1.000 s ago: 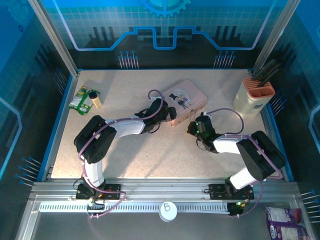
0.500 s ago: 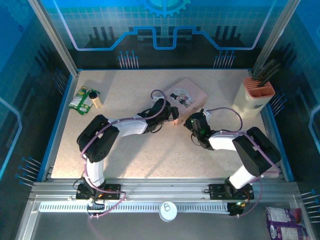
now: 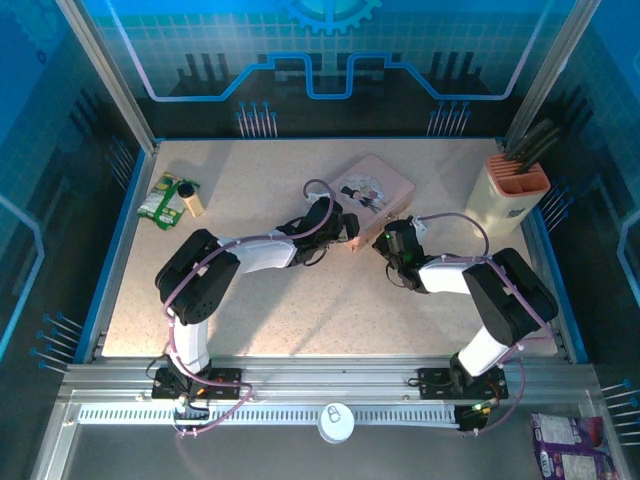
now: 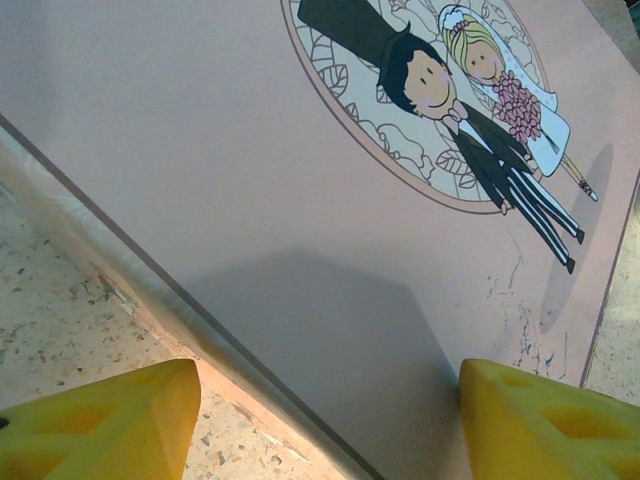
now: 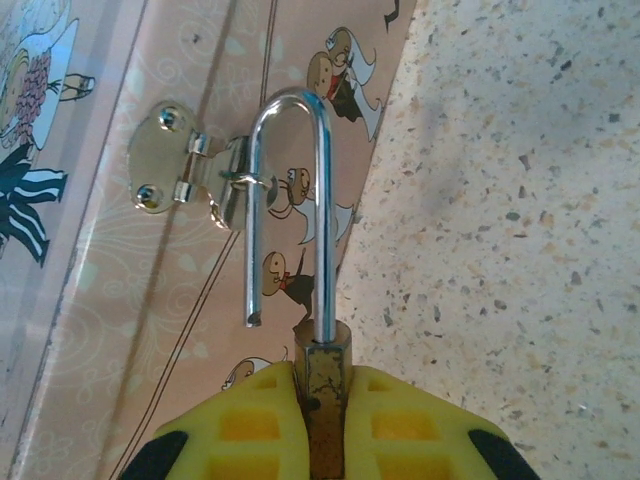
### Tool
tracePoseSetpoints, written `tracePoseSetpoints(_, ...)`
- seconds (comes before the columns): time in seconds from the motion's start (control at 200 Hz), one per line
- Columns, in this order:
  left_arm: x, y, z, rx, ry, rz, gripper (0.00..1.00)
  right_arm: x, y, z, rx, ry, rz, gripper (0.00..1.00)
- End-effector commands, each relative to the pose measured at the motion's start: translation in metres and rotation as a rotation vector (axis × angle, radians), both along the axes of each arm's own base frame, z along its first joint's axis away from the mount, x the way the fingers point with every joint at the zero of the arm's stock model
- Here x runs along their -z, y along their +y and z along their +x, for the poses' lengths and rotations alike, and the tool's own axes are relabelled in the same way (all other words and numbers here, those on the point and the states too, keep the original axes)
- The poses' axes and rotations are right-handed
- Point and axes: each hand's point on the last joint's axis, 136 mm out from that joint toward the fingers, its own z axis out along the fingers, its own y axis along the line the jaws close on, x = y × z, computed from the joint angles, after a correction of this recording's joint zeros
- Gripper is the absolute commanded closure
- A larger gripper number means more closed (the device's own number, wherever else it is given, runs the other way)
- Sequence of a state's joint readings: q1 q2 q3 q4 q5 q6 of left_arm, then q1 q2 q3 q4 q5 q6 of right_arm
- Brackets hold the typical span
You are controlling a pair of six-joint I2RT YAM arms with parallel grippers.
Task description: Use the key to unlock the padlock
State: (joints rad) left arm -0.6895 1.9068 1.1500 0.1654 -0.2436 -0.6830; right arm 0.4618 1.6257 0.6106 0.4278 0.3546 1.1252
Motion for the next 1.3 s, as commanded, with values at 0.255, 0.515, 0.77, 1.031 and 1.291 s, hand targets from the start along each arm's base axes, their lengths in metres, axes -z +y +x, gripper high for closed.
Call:
tracePoseSetpoints(0.255,0.06,0.023,-0.028,-0.004,0.171,0.159,0.32,-0.04,-0.011,0.027,0.042,-0.067,-0.035,1.0)
tracePoseSetpoints(0.515,0.058,0.022,-0.028,-0.005,0.166,0.161,0.32,-0.027,-0.026,0.028,0.014,0.027,-0.146,1.0)
tracePoseSetpoints(0.77,0.058,0.023,-0.027,-0.008,0.165,0.164,0.32,-0.024,-0.038,0.03,-0.028,0.038,-0.244,1.0)
tracePoseSetpoints(1.031,0.06,0.024,-0.027,-0.006,0.169,0.172,0.32,-0.019,-0.032,0.036,-0.132,0.055,-0.285,1.0)
tracePoseSetpoints(1.291,0.059,0.023,-0.025,-0.004,0.167,0.178,0.32,-0.011,-0.033,0.016,-0.251,0.075,-0.325,1.0)
